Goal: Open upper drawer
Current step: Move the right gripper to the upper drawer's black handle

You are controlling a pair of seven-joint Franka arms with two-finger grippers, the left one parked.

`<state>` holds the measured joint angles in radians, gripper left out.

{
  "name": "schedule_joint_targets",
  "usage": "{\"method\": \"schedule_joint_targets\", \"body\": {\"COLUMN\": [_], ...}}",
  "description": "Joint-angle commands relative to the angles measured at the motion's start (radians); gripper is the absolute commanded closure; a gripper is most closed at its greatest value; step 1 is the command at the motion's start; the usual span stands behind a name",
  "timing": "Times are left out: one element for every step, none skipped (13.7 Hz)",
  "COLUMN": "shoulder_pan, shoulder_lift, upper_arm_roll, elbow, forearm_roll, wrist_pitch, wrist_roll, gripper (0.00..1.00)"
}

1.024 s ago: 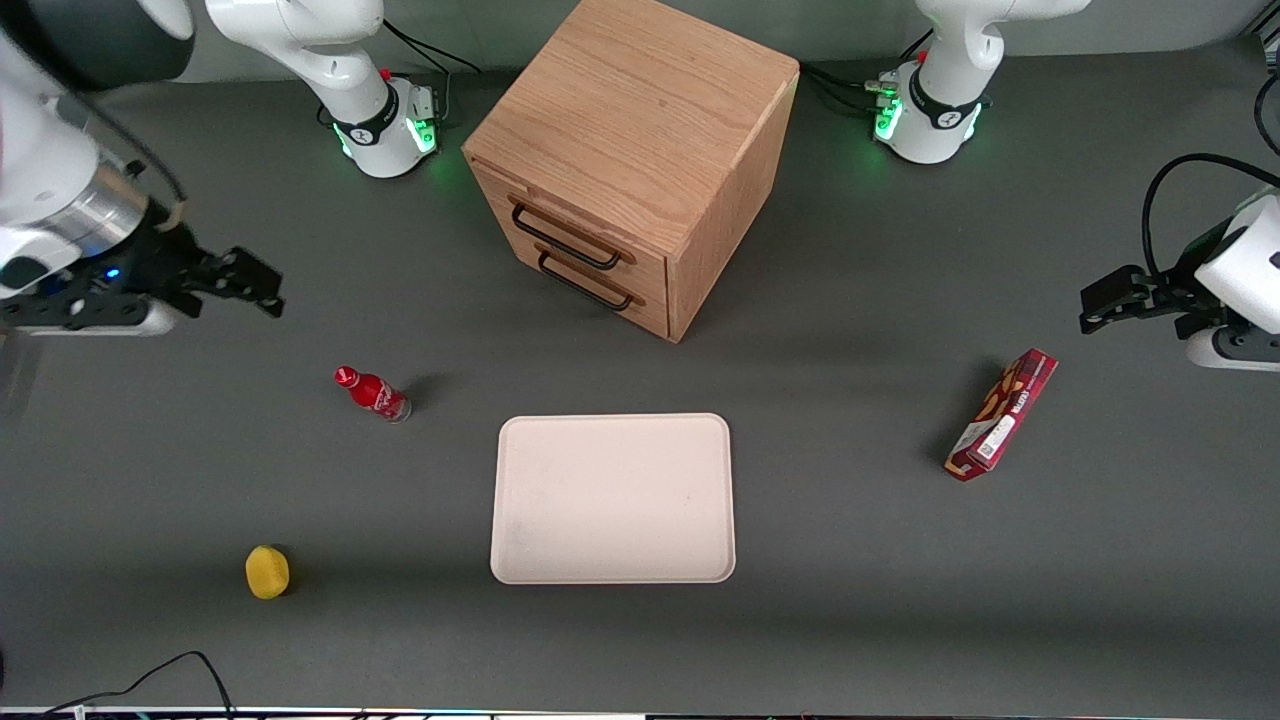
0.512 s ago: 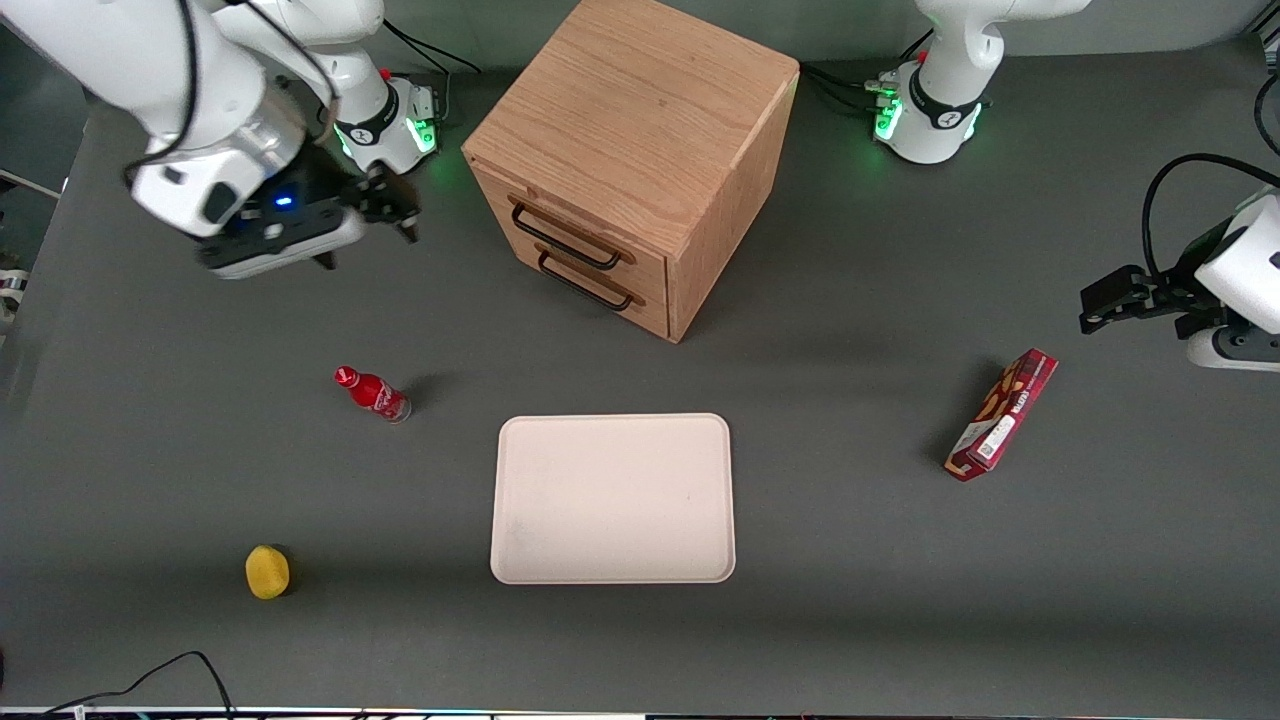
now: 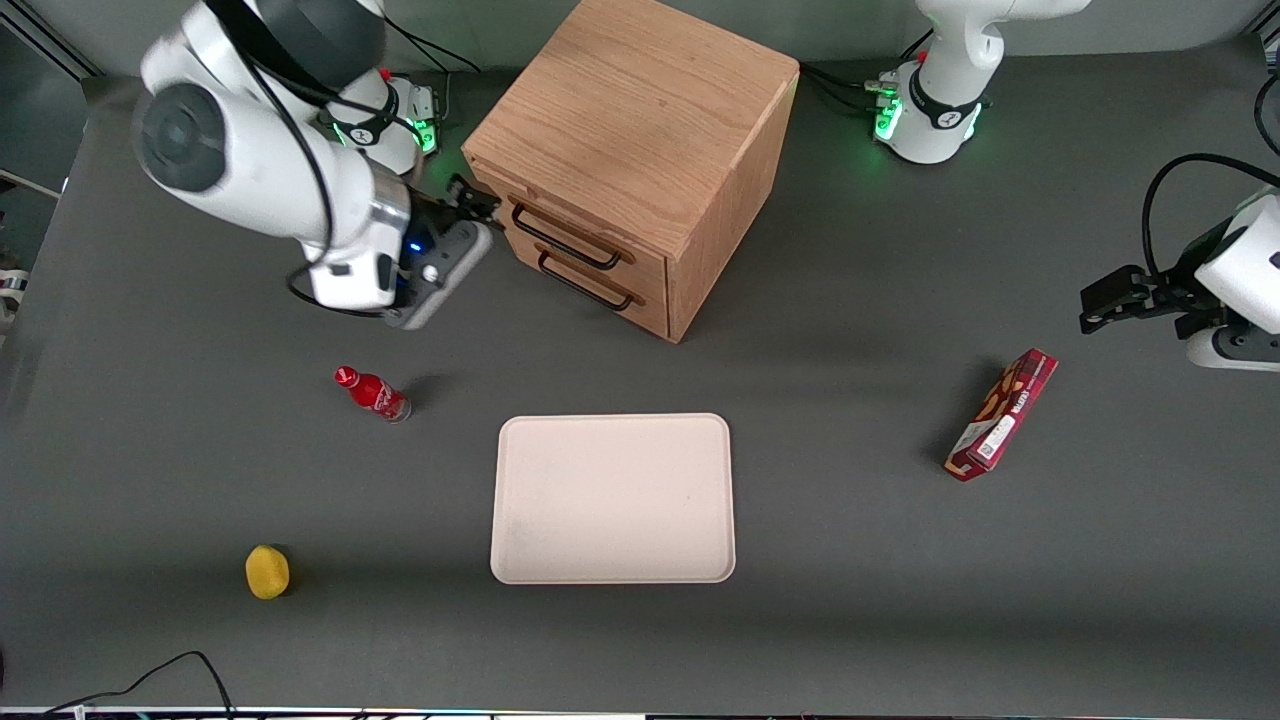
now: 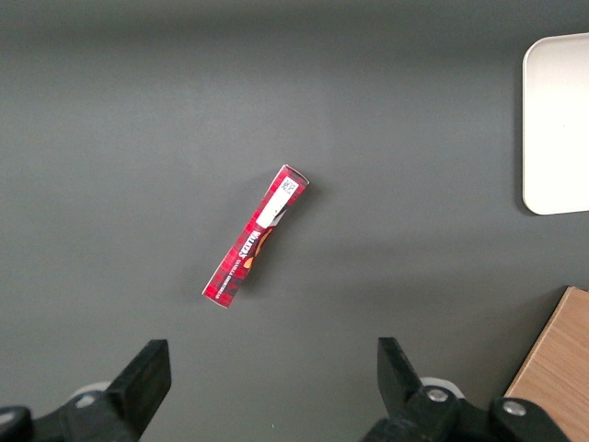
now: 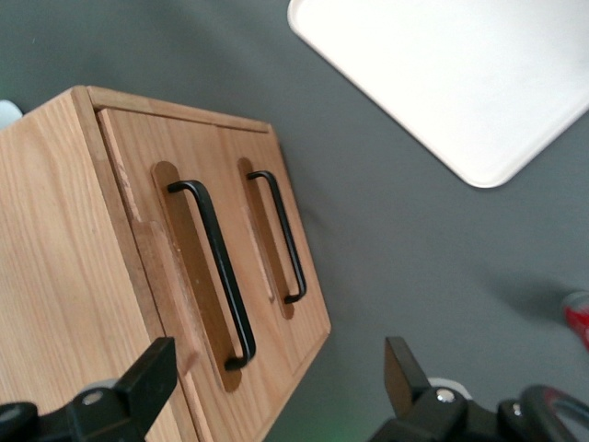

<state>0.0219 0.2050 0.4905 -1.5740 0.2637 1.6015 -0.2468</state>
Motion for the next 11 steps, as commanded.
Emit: {"method": "schedule_joint_targets", "body": {"shoulder_pan": [0.010, 0.010, 0.010, 0.010, 0.010, 0.010, 0.009, 0.009, 0.009, 0.009, 0.009], "shoulder_lift": [0.054, 0.056, 0.057, 0.057, 0.056, 0.051, 0.053, 0.053, 0.056, 0.056, 0.053], "upper_arm_roll": [0.034, 0.048, 0.055, 0.060, 0.068, 0.075, 0.076, 0.076, 0.076, 0.076, 0.076], "elbow": [0.020, 0.008, -0.010, -0.038, -0.079, -0.130, -0.167, -0.184, -0.198, -0.210, -0.222], "forearm_roll": [0.017, 0.017, 0.017, 0.017, 0.017, 0.017, 0.017, 0.017, 0.017, 0.016, 0.015], "wrist_pitch": [0.003, 0.005, 0.014, 0.037, 0.076, 0.124, 0.156, 0.173, 0.182, 0.186, 0.189], "wrist_roll": [-0.022, -0.022, -0.023, -0.023, -0.044, -0.061, -0.071, -0.097, -0.103, -0.109, -0.115], "gripper": [0.00, 0.00, 0.00, 0.00, 0.00, 0.00, 0.00, 0.00, 0.00, 0.00, 0.00]}}
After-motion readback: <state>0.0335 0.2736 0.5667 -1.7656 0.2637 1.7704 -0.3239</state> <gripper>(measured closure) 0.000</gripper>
